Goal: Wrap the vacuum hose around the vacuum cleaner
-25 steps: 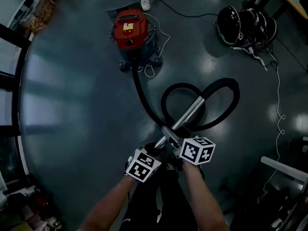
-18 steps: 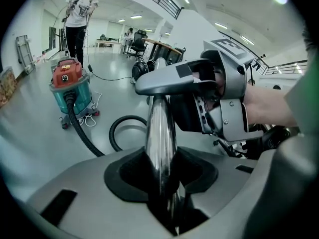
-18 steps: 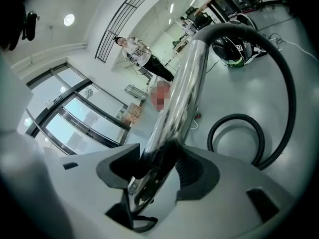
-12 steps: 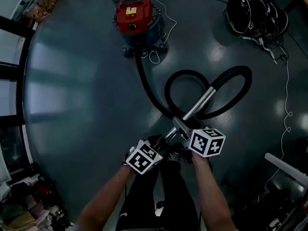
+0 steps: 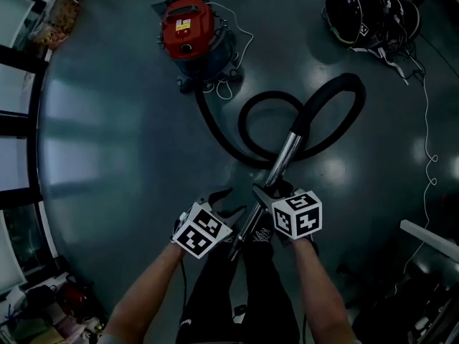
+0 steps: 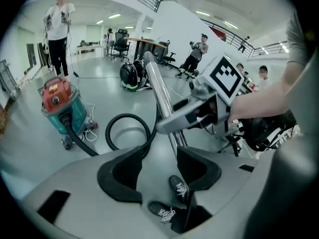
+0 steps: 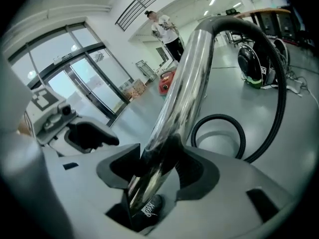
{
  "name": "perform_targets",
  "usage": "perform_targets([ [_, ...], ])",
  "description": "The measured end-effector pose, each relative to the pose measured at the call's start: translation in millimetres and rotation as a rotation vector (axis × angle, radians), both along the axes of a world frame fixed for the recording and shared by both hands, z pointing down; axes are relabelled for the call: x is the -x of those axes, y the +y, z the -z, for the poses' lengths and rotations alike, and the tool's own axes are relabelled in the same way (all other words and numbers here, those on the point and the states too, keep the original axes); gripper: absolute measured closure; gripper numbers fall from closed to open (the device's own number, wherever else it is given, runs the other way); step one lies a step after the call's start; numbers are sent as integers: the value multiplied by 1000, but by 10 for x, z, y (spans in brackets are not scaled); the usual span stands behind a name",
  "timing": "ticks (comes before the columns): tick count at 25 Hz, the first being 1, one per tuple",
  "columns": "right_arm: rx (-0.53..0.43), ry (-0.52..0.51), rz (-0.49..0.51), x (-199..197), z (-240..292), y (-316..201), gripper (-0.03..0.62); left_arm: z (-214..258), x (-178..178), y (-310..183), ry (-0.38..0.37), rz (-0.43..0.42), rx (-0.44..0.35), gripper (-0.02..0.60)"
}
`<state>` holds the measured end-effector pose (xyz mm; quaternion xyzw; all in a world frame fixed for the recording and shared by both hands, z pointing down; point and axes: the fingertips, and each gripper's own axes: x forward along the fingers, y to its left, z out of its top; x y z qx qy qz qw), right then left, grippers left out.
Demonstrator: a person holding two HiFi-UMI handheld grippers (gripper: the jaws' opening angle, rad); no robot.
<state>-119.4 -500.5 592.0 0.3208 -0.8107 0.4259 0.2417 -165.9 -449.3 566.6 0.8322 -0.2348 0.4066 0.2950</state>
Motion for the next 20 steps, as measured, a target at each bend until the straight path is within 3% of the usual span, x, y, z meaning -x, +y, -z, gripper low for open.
perform_targets([
  [10,-27,107,241,-133,-93,125,373,761,-582,-1184,13,-83,-296,364],
  [20,-21,170,400,-239,-181,39,373,866,-1120,-1823,-22,-259,-474,364],
])
